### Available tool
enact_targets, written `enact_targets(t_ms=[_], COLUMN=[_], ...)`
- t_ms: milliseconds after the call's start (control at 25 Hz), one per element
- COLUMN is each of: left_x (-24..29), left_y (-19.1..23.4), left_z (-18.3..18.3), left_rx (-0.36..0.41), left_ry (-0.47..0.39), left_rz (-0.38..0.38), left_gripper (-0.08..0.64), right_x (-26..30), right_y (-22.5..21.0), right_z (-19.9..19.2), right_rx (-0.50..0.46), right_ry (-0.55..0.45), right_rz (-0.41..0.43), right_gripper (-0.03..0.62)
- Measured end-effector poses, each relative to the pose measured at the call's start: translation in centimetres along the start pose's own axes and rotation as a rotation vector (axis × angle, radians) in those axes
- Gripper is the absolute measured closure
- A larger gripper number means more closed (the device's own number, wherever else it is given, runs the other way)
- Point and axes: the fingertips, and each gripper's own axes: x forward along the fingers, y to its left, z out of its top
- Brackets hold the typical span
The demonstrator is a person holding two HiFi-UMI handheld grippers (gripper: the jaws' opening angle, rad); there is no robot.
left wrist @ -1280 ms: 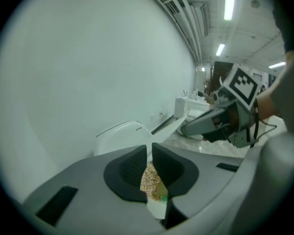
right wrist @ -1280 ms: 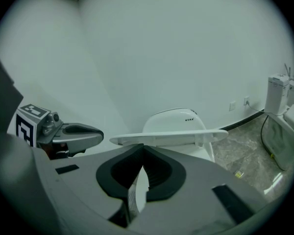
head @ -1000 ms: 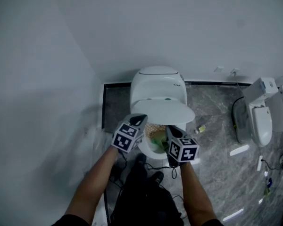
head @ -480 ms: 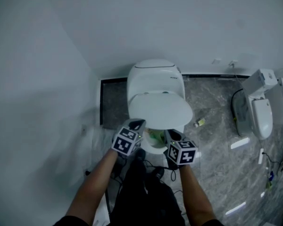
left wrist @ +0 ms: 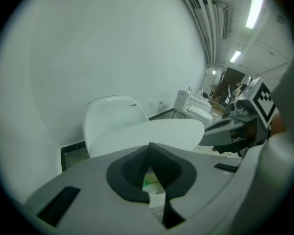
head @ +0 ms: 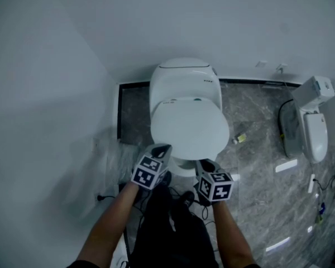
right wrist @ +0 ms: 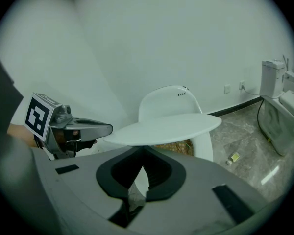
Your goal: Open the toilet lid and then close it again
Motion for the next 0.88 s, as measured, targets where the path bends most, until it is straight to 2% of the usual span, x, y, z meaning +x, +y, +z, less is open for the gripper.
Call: enact_targets(t_ms=[400,880], left_x=[1.3,3.4], left_y=[-1.3,-2.1], left_z=[-4.8,-10.8], left_rx=[-0.027,-0.095], left_ry=[0.010,0.040], left_rz=[0.028,0.051], left_gripper=[0.554,0.552], right_x=[0.5,0.2], right_y=[-1.8,-3.4], right_z=[-5.5,-12.0], right_rx=[-0.006,-0.008], right_ry=[0.046,0.125], right_rz=[0.001,0.014], right_gripper=[0.582,0.583])
